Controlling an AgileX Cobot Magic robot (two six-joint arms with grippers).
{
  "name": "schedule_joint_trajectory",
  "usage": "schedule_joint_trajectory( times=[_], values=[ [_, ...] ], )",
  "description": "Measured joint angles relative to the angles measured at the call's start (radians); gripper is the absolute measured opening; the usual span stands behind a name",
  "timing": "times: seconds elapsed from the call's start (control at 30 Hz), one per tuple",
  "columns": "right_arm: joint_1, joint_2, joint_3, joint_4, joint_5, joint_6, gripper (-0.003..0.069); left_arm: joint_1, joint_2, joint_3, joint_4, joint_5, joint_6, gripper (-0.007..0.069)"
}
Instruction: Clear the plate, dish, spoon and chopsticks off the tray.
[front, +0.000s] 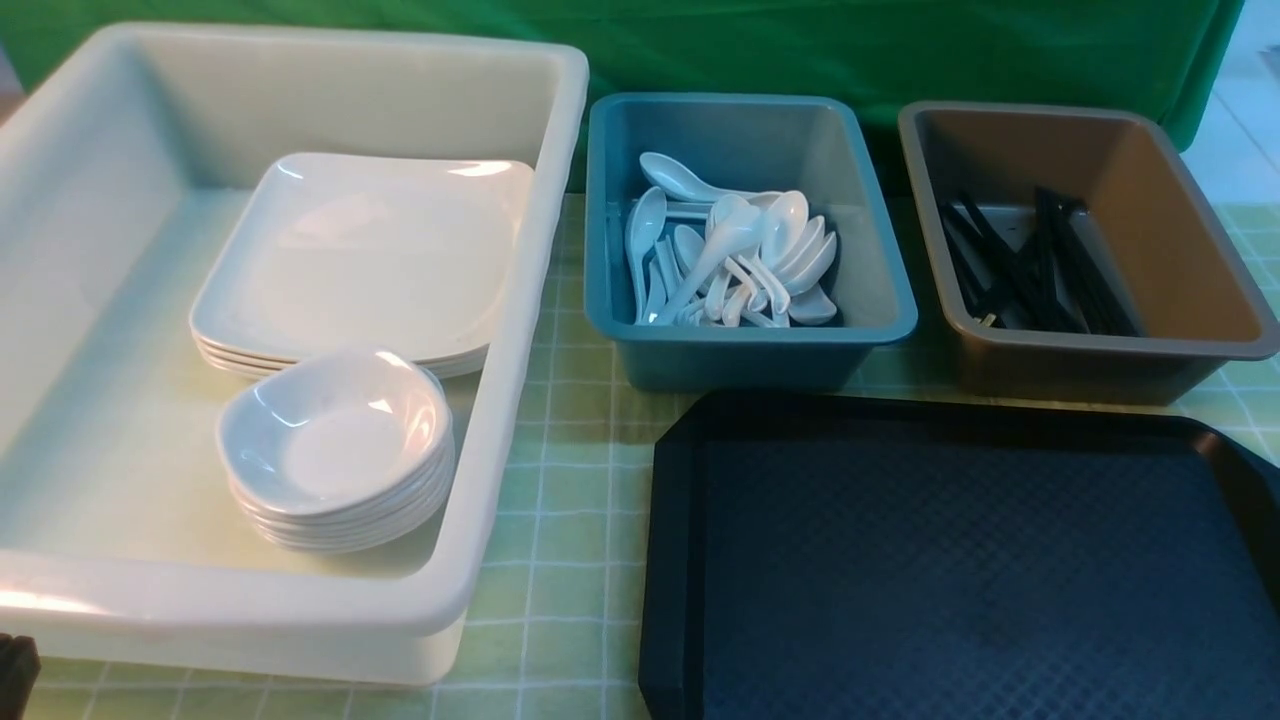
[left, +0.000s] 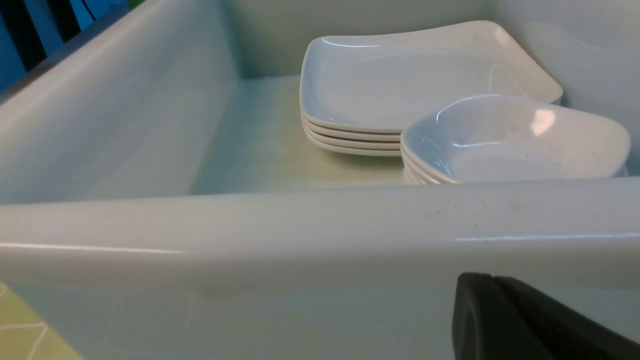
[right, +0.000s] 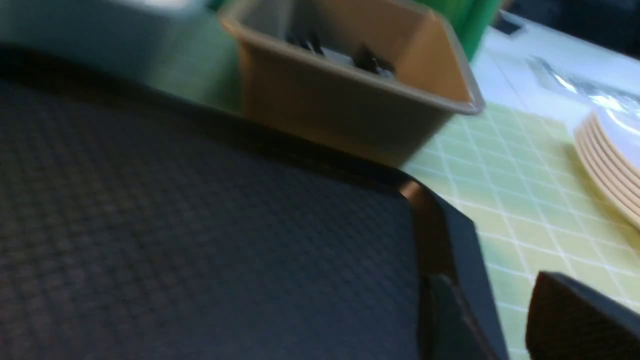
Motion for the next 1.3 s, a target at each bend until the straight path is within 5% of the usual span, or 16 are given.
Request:
schedule_joint_trajectory(
  times=[1.3],
  values=[
    [-0.011,0.0,0.0,0.0,-0.002,0.053,0.0241,0.0,0.0,0.0,0.0,0.001,0.0,-0.0003]
  ],
)
